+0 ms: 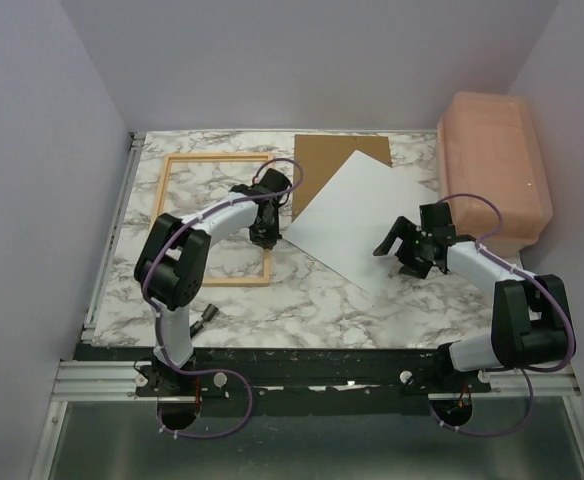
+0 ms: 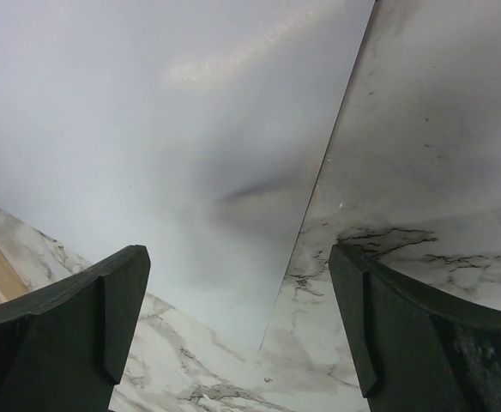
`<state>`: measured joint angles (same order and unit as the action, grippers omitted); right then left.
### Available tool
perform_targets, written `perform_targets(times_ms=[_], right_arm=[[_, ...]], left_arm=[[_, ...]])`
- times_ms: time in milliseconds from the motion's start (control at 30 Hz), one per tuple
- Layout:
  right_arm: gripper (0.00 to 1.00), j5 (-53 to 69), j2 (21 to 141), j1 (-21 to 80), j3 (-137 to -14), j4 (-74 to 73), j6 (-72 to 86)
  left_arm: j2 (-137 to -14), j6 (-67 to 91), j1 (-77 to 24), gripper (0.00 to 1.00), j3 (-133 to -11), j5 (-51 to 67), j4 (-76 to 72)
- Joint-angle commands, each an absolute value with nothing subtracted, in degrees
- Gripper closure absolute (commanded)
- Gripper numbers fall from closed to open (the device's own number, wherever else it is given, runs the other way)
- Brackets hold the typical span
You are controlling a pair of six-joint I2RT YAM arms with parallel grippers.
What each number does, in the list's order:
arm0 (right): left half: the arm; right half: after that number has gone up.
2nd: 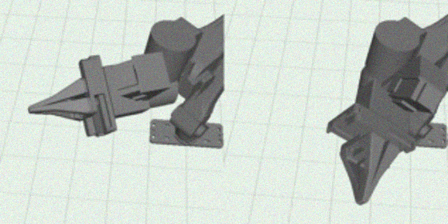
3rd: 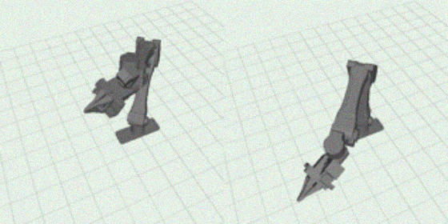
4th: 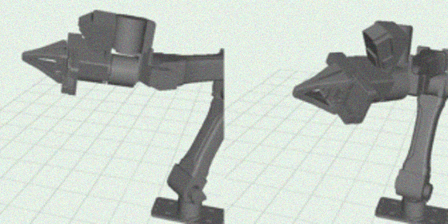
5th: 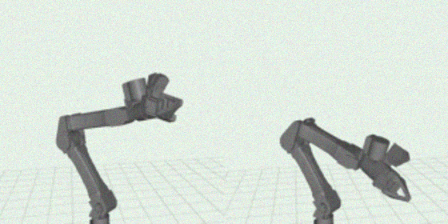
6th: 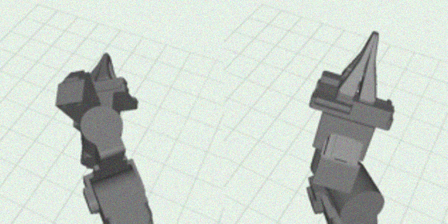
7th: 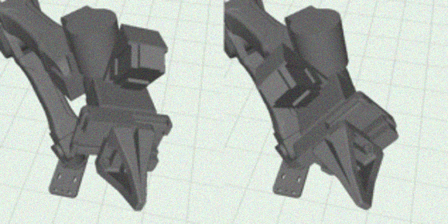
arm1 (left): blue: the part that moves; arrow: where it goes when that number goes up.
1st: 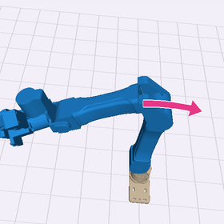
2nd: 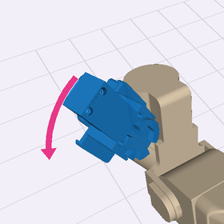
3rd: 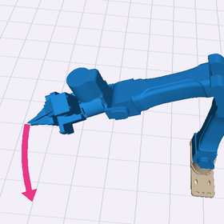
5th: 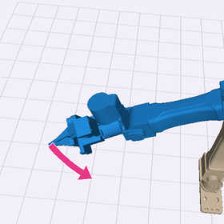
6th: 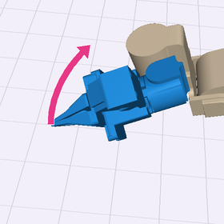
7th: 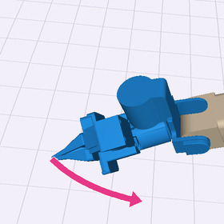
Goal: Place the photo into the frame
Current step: Move the photo frame to the center of the board, then move the photo to the center of the board.
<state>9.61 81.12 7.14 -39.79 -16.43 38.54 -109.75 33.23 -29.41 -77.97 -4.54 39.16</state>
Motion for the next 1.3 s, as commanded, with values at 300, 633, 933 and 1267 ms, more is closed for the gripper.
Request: perform_targets(times_ms=[300, 633, 933, 1267], right_arm=[[0.05, 7.4, 81.9, 6.9, -40.1, -19.8, 36.0], [0.05, 7.8, 83.2, 6.9, -41.2, -19.6, 36.9], [0.05, 8.8, 84.9, 6.9, -41.0, -18.6, 37.3], [0.05, 10.5, 85.8, 6.9, -39.8, -17.2, 37.4]], left_arm=[[-106.2, 34.5, -33.5, 0.22, -76.5, -4.9, 37.6], [-112.5, 25.3, -32.4, 0.15, -93.1, 6.3, 36.1], [-123.3, 25.9, -31.0, 0.16, -105.1, 8.5, 37.8], [-130.0, 23.7, -30.6, 0.18, -110.8, 6.1, 43.0]])
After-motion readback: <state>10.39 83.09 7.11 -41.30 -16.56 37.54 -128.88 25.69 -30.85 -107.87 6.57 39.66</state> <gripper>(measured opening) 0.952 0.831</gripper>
